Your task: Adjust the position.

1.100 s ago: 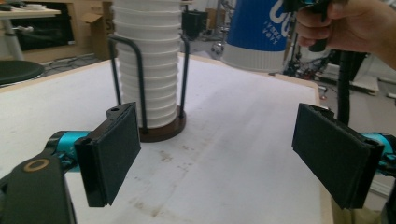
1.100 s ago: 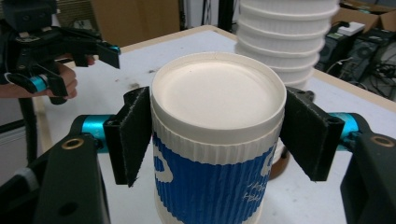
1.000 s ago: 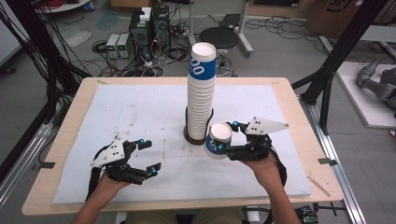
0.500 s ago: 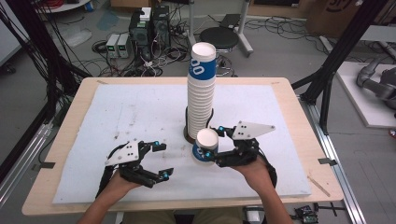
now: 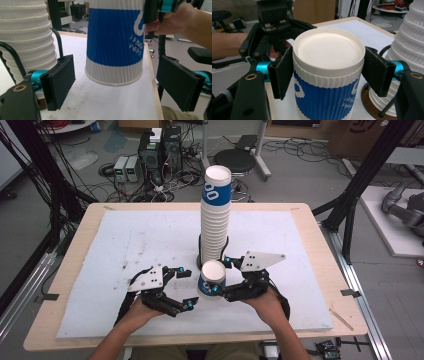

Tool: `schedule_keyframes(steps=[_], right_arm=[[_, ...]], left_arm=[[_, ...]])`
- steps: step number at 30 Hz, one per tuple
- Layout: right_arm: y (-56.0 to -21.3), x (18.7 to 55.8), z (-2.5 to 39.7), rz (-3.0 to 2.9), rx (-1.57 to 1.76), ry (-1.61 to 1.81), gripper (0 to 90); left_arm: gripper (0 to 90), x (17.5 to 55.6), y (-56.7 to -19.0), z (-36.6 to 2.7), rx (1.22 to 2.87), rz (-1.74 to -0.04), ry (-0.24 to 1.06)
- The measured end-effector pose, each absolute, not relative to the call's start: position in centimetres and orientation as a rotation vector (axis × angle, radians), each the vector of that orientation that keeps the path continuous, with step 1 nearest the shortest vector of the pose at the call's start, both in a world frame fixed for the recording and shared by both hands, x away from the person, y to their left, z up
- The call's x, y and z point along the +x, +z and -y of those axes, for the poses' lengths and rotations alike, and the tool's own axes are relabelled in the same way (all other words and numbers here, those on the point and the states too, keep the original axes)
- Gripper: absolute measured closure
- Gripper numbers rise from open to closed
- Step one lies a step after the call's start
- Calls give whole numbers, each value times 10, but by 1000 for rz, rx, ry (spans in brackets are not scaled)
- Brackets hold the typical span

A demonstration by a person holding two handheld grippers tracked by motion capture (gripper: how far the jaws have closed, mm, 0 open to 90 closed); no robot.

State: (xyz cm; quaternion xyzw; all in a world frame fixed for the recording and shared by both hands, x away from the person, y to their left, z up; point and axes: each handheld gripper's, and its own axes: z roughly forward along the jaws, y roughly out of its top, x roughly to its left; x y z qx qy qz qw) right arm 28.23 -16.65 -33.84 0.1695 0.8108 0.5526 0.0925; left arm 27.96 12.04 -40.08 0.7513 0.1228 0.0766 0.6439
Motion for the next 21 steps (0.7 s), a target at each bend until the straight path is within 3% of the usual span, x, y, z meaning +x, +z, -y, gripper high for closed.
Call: schedule_keyframes(steps=[21], right_arm=[[-338, 283, 160, -2429, 472, 1774, 299]], left_arm=[[148, 287, -406, -95, 1700, -231, 89]])
